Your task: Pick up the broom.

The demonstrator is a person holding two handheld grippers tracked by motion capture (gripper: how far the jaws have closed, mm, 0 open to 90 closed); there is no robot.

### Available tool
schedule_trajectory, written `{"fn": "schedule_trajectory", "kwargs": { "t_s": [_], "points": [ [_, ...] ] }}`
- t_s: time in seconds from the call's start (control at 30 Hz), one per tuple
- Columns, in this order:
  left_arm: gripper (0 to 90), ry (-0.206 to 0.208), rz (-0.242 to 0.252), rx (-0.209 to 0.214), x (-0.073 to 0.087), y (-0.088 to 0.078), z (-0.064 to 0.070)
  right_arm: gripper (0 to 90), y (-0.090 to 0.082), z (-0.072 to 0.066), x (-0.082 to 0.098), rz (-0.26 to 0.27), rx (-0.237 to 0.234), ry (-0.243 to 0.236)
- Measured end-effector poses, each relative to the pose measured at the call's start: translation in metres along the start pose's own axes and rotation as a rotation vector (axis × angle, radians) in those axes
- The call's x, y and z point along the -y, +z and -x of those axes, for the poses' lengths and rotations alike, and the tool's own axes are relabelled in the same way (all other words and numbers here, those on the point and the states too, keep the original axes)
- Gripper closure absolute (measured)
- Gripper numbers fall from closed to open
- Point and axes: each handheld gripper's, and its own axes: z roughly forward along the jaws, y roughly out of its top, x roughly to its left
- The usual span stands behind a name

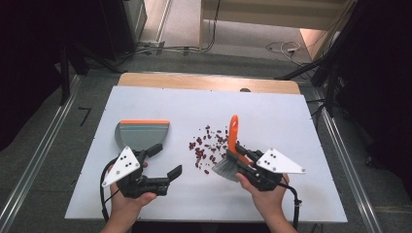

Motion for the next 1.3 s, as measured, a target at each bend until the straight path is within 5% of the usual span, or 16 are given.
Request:
{"fn": "schedule_trajectory", "kwargs": {
  "t_s": [0.4,0.63,0.93,1.23,1.3],
  "points": [
    [34.6,-0.009,-0.082,0.070,-0.029,0.039,0.021,68.8,0.016,-0.032,-0.002,-0.009,-0.048,-0.048],
    [50.4,-0.035,-0.093,0.128,-0.029,0.053,0.029,68.8,0.022,-0.049,0.001,-0.025,-0.051,-0.094],
    [71.3,-0.108,-0.129,0.118,-0.025,0.055,0.026,68.7,0.028,-0.071,0.004,-0.032,-0.027,-0.194],
    [77.3,-0.116,-0.133,0.140,-0.021,0.054,0.020,66.6,0.033,-0.069,0.007,-0.046,-0.052,-0.191],
    [77.4,-0.090,-0.117,0.115,-0.022,0.051,0.020,51.1,0.030,-0.064,0.007,-0.046,-0.091,-0.210]
  ]
}}
